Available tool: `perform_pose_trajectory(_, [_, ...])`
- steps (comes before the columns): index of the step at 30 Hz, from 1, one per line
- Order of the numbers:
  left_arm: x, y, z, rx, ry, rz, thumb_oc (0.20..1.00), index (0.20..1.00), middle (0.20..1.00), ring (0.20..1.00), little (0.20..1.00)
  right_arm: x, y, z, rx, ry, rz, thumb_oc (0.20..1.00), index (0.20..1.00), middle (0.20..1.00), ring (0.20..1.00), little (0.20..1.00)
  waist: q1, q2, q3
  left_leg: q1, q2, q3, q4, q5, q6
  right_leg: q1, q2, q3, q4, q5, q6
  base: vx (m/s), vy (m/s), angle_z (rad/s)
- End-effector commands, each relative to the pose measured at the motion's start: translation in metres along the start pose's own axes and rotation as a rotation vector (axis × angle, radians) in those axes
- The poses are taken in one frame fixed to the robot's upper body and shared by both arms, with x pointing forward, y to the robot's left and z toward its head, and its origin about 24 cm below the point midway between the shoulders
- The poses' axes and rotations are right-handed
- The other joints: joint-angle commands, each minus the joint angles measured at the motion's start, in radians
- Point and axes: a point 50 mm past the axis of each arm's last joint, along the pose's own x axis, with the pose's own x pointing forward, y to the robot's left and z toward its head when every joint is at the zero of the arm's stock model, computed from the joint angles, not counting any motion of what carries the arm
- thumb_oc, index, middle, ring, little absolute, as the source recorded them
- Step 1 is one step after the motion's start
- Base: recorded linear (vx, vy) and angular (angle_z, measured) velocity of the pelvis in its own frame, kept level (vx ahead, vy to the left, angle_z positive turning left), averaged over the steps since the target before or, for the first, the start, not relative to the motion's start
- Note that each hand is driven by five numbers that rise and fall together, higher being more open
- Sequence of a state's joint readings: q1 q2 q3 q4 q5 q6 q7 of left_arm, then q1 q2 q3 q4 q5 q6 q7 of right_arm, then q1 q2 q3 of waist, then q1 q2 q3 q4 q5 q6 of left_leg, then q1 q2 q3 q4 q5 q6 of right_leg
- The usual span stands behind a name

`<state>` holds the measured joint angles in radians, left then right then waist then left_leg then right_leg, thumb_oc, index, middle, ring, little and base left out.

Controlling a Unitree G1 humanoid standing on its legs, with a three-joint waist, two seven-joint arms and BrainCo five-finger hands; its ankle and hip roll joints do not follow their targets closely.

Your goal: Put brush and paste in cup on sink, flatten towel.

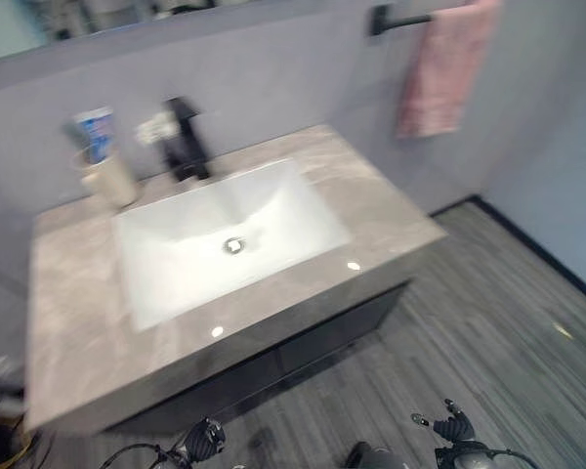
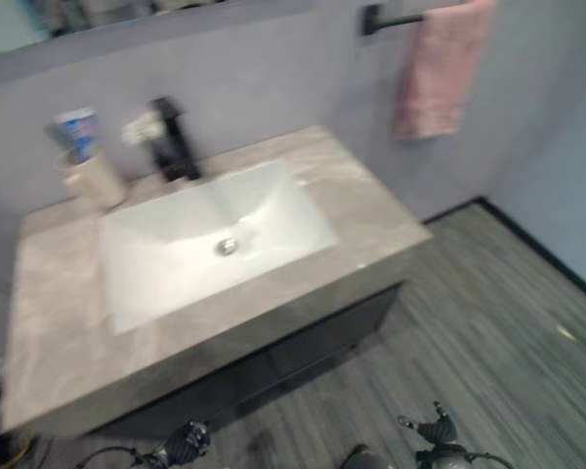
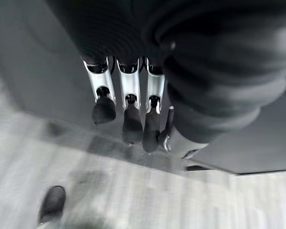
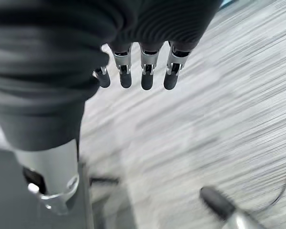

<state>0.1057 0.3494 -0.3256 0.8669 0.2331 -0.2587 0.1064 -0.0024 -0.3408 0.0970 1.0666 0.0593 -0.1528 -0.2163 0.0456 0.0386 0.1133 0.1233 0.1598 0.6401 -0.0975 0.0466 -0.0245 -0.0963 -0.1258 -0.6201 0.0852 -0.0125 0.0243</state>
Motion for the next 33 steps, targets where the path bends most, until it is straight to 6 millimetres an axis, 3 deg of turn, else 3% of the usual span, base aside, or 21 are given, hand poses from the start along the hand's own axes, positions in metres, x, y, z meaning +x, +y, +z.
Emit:
perform_pose_trajectory(1, [0.012,0.025,0.011,-0.026,-0.015,0.114,0.2,0.2,0.2,0.2,0.2,-0.005,0.008,-0.006,-0.019,-0.008,0.008,1.0,1.0,1.0,1.0,1.0,-0.032,-0.058,0.006,-0.089,0.071,0.038,0.115,0.049,-0.071,0.164,-0.168,0.059,0.01,0.05,0.172,0.04,-0.489,-1.77])
perform_pose_trajectory(2, [0.014,0.027,0.012,-0.063,-0.009,0.145,0.2,0.2,0.2,0.2,0.2,-0.007,0.011,0.0,-0.009,-0.046,0.018,1.0,1.0,1.0,1.0,1.0,-0.063,-0.059,0.013,-0.075,0.107,0.026,0.171,0.04,-0.081,0.162,-0.126,0.127,-0.025,0.021,0.148,0.07,-0.443,-1.52])
perform_pose_trajectory(3, [0.015,0.027,0.015,-0.085,-0.014,0.155,0.2,0.2,0.2,0.2,0.2,-0.006,0.011,0.005,-0.009,-0.075,0.024,1.0,1.0,1.0,1.0,1.0,-0.06,-0.058,0.026,-0.086,0.114,-0.022,0.223,0.04,-0.093,0.168,-0.106,0.155,-0.043,0.01,0.138,0.04,-0.414,-1.45])
perform_pose_trajectory(5, [0.017,0.027,0.021,-0.142,-0.026,0.191,0.2,0.2,0.2,0.2,0.2,-0.003,0.013,0.024,-0.047,-0.151,0.051,1.0,1.0,1.0,1.0,1.0,-0.039,-0.054,0.055,-0.129,0.042,-0.262,0.289,0.006,-0.089,0.166,-0.063,0.25,-0.064,-0.004,0.121,-0.01,-0.257,-1.94])
perform_pose_trajectory(6, [0.019,0.029,0.023,-0.157,-0.027,0.217,0.2,0.2,0.2,0.2,0.2,-0.002,0.019,0.037,-0.068,-0.199,0.072,1.0,1.0,1.0,1.0,1.0,-0.033,-0.061,0.065,-0.153,0.003,-0.334,0.28,-0.011,-0.063,0.151,-0.054,0.291,-0.061,0.01,0.111,0.03,-0.19,-2.46])
perform_pose_trajectory(7, [0.02,0.03,0.024,-0.175,-0.024,0.231,0.2,0.2,0.2,0.2,0.2,-0.003,0.022,0.039,-0.065,-0.205,0.08,1.0,1.0,1.0,1.0,1.0,-0.034,-0.064,0.067,-0.154,-0.009,-0.35,0.263,-0.027,-0.054,0.151,-0.046,0.321,-0.063,0.011,0.11,0.02,-0.112,-1.97])
perform_pose_trajectory(9, [0.023,0.032,0.029,-0.187,-0.034,0.24,0.307,0.307,0.307,0.307,0.307,-0.003,0.023,0.04,-0.057,-0.207,0.078,1.0,1.0,1.0,1.0,1.0,-0.041,-0.063,0.068,-0.159,-0.015,-0.348,0.247,-0.022,-0.054,0.153,-0.041,0.337,-0.072,0.016,0.109,0.09,-0.091,-1.66])
perform_pose_trajectory(10, [0.027,0.033,0.038,-0.214,-0.053,0.245,0.595,0.595,0.595,0.595,0.595,-0.003,0.023,0.045,-0.043,-0.228,0.072,1.0,1.0,1.0,1.0,1.0,-0.056,-0.058,0.06,-0.19,-0.042,-0.349,0.232,-0.008,-0.05,0.158,-0.027,0.358,-0.094,0.025,0.105,0.17,-0.112,-1.15])
perform_pose_trajectory(11, [0.029,0.032,0.042,-0.233,-0.06,0.254,0.733,0.733,0.733,0.733,0.733,-0.004,0.024,0.049,-0.032,-0.245,0.074,1.0,1.0,1.0,1.0,1.0,-0.055,-0.056,0.06,-0.212,-0.067,-0.371,0.227,-0.003,-0.049,0.158,-0.018,0.374,-0.099,0.026,0.104,0.14,-0.071,-0.47])
perform_pose_trajectory(12, [0.029,0.033,0.042,-0.233,-0.061,0.254,0.787,0.787,0.787,0.787,0.787,-0.004,0.024,0.049,-0.032,-0.245,0.074,1.0,1.0,1.0,1.0,1.0,-0.055,-0.056,0.057,-0.214,-0.067,-0.371,0.226,-0.001,-0.048,0.155,-0.018,0.374,-0.099,0.028,0.104,0.12,-0.026,-0.47])
perform_pose_trajectory(14, [0.031,0.03,0.044,-0.279,-0.054,0.263,1.0,1.0,1.0,1.0,1.0,-0.004,0.027,0.056,-0.015,-0.273,0.08,1.0,1.0,1.0,1.0,1.0,-0.055,-0.05,0.062,-0.214,-0.093,-0.402,0.195,0.006,-0.048,0.152,0.0,0.41,-0.093,0.029,0.104,0.15,-0.012,-0.73])
perform_pose_trajectory(19, [0.029,0.021,0.041,-0.313,-0.036,0.255,1.0,1.0,1.0,1.0,1.0,-0.005,0.031,0.055,-0.035,-0.271,0.097,1.0,1.0,1.0,1.0,1.0,-0.071,-0.043,0.051,-0.14,-0.106,-0.364,0.139,-0.016,-0.028,0.167,-0.009,0.449,-0.094,0.033,0.123,0.15,0.078,-0.44])
perform_pose_trajectory(26, [0.026,0.028,0.045,-0.433,-0.064,0.307,1.0,1.0,1.0,1.0,1.0,-0.008,0.039,0.051,0.19,-0.224,0.113,1.0,1.0,1.0,1.0,1.0,-0.077,-0.037,0.044,-0.08,-0.14,-0.346,0.074,-0.036,0.014,0.13,-0.033,0.467,0.005,0.018,0.148,0.09,0.109,-0.16])
perform_pose_trajectory(27, [0.026,0.03,0.049,-0.444,-0.08,0.308,1.0,1.0,1.0,1.0,1.0,-0.008,0.039,0.052,0.222,-0.223,0.115,1.0,1.0,1.0,1.0,1.0,-0.076,-0.036,0.044,-0.075,-0.146,-0.351,0.074,-0.043,0.021,0.12,-0.034,0.464,0.034,0.013,0.151,0.09,0.131,0.0])
perform_pose_trajectory(29, [0.025,0.037,0.059,-0.458,-0.139,0.321,1.0,1.0,1.0,1.0,1.0,-0.01,0.044,0.065,0.266,-0.269,0.141,1.0,1.0,1.0,1.0,1.0,-0.073,-0.034,0.052,-0.055,-0.159,-0.362,0.069,-0.062,0.046,0.045,-0.044,0.454,0.219,0.046,0.18,0.09,0.156,-0.03])
perform_pose_trajectory(30, [0.025,0.04,0.064,-0.453,-0.164,0.322,1.0,1.0,1.0,1.0,1.0,-0.011,0.046,0.076,0.278,-0.307,0.152,1.0,1.0,1.0,1.0,1.0,-0.076,-0.028,0.067,-0.026,-0.168,-0.364,0.053,-0.069,0.06,-0.009,-0.061,0.444,0.34,0.13,0.211,0.09,0.151,-0.11])
perform_pose_trajectory(33, [0.025,0.04,0.065,-0.462,-0.164,0.324,1.0,1.0,1.0,1.0,1.0,-0.014,0.048,0.087,0.3,-0.347,0.164,1.0,1.0,1.0,1.0,1.0,-0.087,-0.016,0.084,0.019,-0.169,-0.368,0.023,-0.079,0.067,-0.096,-0.075,0.407,0.443,0.166,0.216,0.16,0.095,0.07])
